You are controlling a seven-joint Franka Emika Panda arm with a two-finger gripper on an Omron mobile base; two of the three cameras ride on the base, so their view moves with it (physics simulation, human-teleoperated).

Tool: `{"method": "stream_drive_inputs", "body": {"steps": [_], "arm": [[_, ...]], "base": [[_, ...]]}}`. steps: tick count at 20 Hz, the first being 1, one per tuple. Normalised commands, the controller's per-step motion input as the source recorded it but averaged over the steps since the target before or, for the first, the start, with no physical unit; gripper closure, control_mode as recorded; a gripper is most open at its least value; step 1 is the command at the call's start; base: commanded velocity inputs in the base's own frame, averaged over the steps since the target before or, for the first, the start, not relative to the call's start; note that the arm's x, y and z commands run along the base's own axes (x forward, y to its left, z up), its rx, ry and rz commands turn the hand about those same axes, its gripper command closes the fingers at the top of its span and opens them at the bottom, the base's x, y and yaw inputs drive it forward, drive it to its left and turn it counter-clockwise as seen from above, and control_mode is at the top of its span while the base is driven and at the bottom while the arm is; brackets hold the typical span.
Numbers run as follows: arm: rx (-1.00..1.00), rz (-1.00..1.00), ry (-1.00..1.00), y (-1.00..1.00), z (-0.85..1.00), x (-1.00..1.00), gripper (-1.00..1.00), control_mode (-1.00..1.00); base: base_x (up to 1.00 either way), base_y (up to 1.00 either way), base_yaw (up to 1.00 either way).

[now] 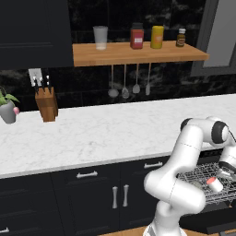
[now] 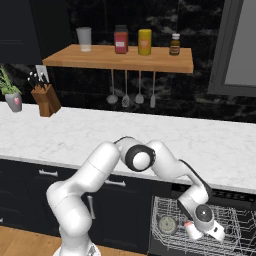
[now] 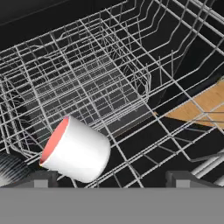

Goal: Pick up the cup and bowl from the counter, place them in the dishwasher, and close the dishwasher door.

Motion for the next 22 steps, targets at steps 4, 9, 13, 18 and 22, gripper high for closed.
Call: {"method": "stream_drive_inputs", "body": {"steps": [4,9,13,18,22], "arm": [[0.05,0.00,-0.19,-0.03,0.54,-0.25,-1.00,-1.00],[0.01,0.00,-0.16,0.00,0.54,-0.26,-1.00,-1.00],[-0.02,0.01,-0.06,-0.03,0.12,-0.21,-1.00,-1.00],[0.00,0.02,0.00,0.01,0.08,-0.11,-1.00,-1.00],[0.06,0.00,0.21,-0.04,0.33,-0.03,-1.00,-1.00]], "base": [[0.00,0.00,0.00],[0.00,0.00,0.00],[0.00,0.00,0.00],[0.00,0.00,0.00],[0.00,0.00,0.00]]}}
